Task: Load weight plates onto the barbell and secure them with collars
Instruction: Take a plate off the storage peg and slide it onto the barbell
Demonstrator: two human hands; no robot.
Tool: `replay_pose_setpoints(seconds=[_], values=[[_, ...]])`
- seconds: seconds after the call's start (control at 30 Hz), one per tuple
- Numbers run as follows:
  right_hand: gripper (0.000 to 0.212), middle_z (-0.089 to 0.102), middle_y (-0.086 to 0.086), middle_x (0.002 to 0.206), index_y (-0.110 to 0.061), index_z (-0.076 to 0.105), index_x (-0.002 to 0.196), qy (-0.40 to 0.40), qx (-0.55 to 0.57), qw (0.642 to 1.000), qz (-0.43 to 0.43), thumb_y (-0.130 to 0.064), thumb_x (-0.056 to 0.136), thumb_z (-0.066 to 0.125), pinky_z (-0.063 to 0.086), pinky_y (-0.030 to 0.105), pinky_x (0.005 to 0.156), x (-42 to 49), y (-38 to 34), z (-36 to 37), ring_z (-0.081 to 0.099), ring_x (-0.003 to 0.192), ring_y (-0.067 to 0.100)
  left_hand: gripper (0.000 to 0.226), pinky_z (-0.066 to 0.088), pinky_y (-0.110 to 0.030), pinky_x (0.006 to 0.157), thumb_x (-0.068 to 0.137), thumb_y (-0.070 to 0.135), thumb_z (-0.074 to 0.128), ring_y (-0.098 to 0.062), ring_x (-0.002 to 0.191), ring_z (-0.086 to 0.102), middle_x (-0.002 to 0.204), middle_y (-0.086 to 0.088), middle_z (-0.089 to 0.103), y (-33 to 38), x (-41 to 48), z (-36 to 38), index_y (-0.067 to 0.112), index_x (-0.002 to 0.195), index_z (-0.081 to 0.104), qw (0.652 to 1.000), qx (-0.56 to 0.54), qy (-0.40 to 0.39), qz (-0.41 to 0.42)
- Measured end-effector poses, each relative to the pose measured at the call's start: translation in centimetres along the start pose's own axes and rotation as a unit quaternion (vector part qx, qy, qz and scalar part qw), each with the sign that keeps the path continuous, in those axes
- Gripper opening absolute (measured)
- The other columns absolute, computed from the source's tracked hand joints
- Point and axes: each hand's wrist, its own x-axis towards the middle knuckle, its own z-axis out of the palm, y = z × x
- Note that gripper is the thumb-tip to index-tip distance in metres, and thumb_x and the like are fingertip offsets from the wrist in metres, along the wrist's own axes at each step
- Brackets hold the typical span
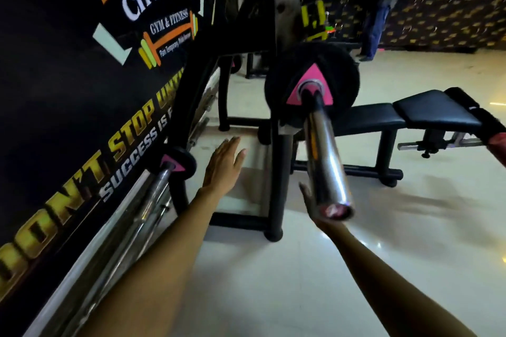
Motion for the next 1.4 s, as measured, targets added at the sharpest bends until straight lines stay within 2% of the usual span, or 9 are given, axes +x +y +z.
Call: replay_pose_setpoints(seconds=[0.07,0.17,0.47,0.57,0.8,1.07,1.2,1.3,1.4], values=[[0.047,0.024,0.02,0.152,-0.003,0.026,0.142,-0.013,0.048,0.998,0.033,-0.025,0.101,0.031,0.032,0.03,0.102,-2.7,-2.5,3.6,0.037,0.135,0.025,0.045,0.031,-0.042,0.109,0.098,0.029,0.044,-0.032,0.132,0.04,0.141,-0.017,0.047,-3.3,-4.6,-1.3,0.005,0.136,0.044,0.999,-0.007,-0.018,-0.031],[0.052,0.025,0.006,0.154,-0.01,0.029,0.143,-0.004,0.003,0.999,-0.045,-0.034,0.098,0.038,0.019,0.037,0.116,-4.9,-7.2,8.1,0.02,0.143,0.022,0.041,0.041,-0.043,0.098,0.095,0.027,0.047,-0.037,0.117,0.053,0.124,-0.025,0.057,-7.8,-10.2,-3.9,-0.002,0.123,0.054,0.998,-0.017,-0.027,-0.058],[0.05,0.033,0.008,0.151,-0.011,0.034,0.141,-0.071,-0.028,0.992,-0.103,-0.034,0.097,0.042,0.019,0.035,0.115,-7.9,-16.6,19.9,0.025,0.141,0.024,0.035,0.045,-0.043,0.094,0.096,0.027,0.048,-0.033,0.112,0.055,0.12,-0.018,0.06,-19.7,-18.0,-12.0,0.008,0.125,0.056,0.981,-0.04,-0.039,-0.184],[0.05,0.033,0.008,0.151,-0.01,0.035,0.141,-0.076,-0.03,0.991,-0.107,-0.033,0.097,0.042,0.019,0.036,0.116,-5.8,-18.9,22.8,0.024,0.141,0.024,0.032,0.043,-0.032,0.09,0.096,0.029,0.047,-0.029,0.112,0.054,0.121,-0.011,0.06,-23.2,-17.2,-13.3,0.013,0.121,0.058,0.979,-0.022,-0.04,-0.198],[0.051,0.032,0.011,0.151,-0.009,0.035,0.141,-0.083,-0.029,0.991,-0.097,-0.032,0.096,0.044,0.019,0.039,0.117,3.5,-22.9,30.5,0.023,0.142,0.025,0.044,0.038,-0.039,0.104,0.098,0.033,0.042,-0.027,0.128,0.044,0.14,-0.012,0.048,-32.5,-10.3,-12.0,0.011,0.136,0.045,0.977,0.009,-0.098,-0.187],[0.051,0.033,0.01,0.15,-0.01,0.037,0.139,-0.032,-0.032,0.995,-0.094,-0.026,0.093,0.052,0.025,0.04,0.116,17.9,-25.0,37.7,0.024,0.141,0.026,0.042,0.043,-0.036,0.098,0.098,0.031,0.043,-0.029,0.12,0.053,0.13,-0.014,0.057,-43.6,1.6,-5.2,0.008,0.133,0.047,0.965,-0.048,-0.127,-0.223],[0.055,0.033,0.011,0.15,-0.011,0.035,0.14,0.049,0.028,0.992,-0.114,-0.019,0.091,0.056,0.019,0.042,0.116,22.7,-25.0,39.6,0.019,0.141,0.021,0.052,0.039,-0.026,0.097,0.092,0.026,0.056,-0.026,0.124,0.049,0.135,-0.015,0.051,-46.5,5.9,-0.1,0.008,0.138,0.04,0.924,-0.207,-0.076,-0.313],[0.063,0.029,0.015,0.151,-0.007,0.027,0.142,0.083,0.054,0.991,-0.087,-0.019,0.089,0.059,0.02,0.046,0.117,25.4,-24.5,41.4,0.014,0.139,0.018,0.068,0.039,-0.036,0.106,0.081,0.019,0.072,-0.028,0.127,0.046,0.137,-0.018,0.047,-48.7,7.8,2.9,0.001,0.137,0.037,0.874,-0.302,0.02,-0.379],[0.067,0.029,0.015,0.15,-0.007,0.027,0.143,0.088,0.09,0.99,-0.057,-0.022,0.086,0.061,0.024,0.052,0.115,27.9,-23.9,42.8,0.018,0.142,0.025,0.082,0.035,-0.045,0.109,0.073,0.013,0.079,-0.029,0.131,0.041,0.142,-0.019,0.042,-51.4,8.8,4.7,0.001,0.139,0.033,0.845,-0.344,0.034,-0.407]])
